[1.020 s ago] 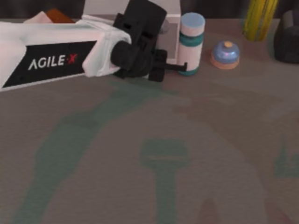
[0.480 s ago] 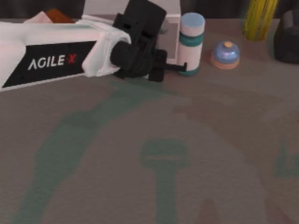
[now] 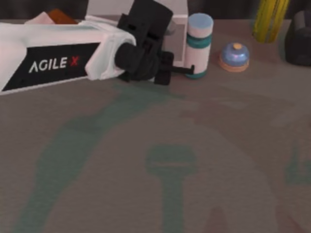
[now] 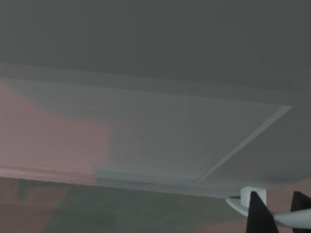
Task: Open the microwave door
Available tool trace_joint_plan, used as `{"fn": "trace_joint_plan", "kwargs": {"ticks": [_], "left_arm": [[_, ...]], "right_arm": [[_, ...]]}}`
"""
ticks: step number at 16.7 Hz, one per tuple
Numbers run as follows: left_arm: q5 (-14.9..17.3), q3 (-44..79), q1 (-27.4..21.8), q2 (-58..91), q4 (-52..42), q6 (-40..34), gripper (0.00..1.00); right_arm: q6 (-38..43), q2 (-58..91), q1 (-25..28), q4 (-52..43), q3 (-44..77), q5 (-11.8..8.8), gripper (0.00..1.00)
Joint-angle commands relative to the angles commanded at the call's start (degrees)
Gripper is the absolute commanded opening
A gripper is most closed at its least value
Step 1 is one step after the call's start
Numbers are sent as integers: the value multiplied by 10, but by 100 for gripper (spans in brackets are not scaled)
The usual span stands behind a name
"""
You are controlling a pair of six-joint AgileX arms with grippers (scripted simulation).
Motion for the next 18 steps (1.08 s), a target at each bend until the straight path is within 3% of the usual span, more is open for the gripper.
{"fn": "trace_joint_plan", "kwargs": {"ticks": [18], "left_arm": [[24,-30,7,-20,15,29,0]], "right_arm": [[0,0,0,0,0,0,100]]}}
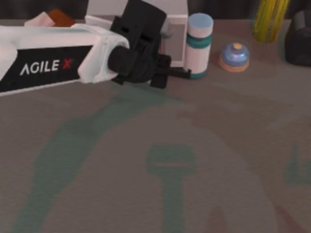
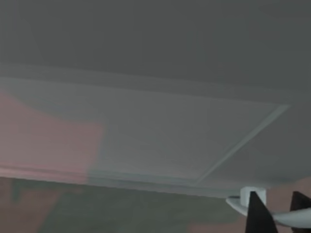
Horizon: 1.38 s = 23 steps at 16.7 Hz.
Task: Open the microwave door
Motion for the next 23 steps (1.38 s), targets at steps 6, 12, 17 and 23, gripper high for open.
{"fn": "trace_joint_plan", "kwargs": {"ticks": [6,12,17,23], "left_arm": [[0,0,0,0,0,0,0],[0,0,0,0,0,0,0],[0,0,0,0,0,0,0],[8,-5,-2,-1,0,4,0]], "right_arm": [[0,0,0,0,0,0,100],[0,0,0,0,0,0,100],[0,0,0,0,0,0,100],[0,0,0,0,0,0,100]]}}
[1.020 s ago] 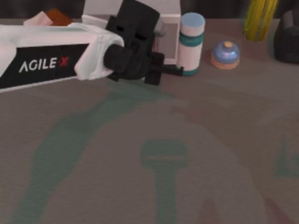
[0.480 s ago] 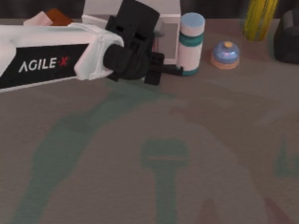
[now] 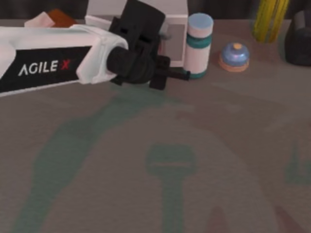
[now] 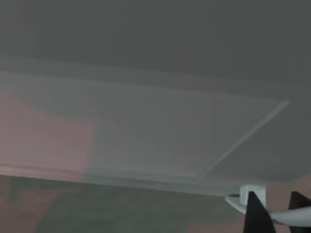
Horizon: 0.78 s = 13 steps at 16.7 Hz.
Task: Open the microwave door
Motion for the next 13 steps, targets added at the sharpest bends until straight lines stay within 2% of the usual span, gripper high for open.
{"fn": "trace_joint_plan", "kwargs": {"ticks": [5,13], "left_arm": [[18,-23,11,-18,12,27,0],[18,-23,11,-18,12,27,0]], "right_arm": [[0,0,0,0,0,0,100],[0,0,0,0,0,0,100]]}}
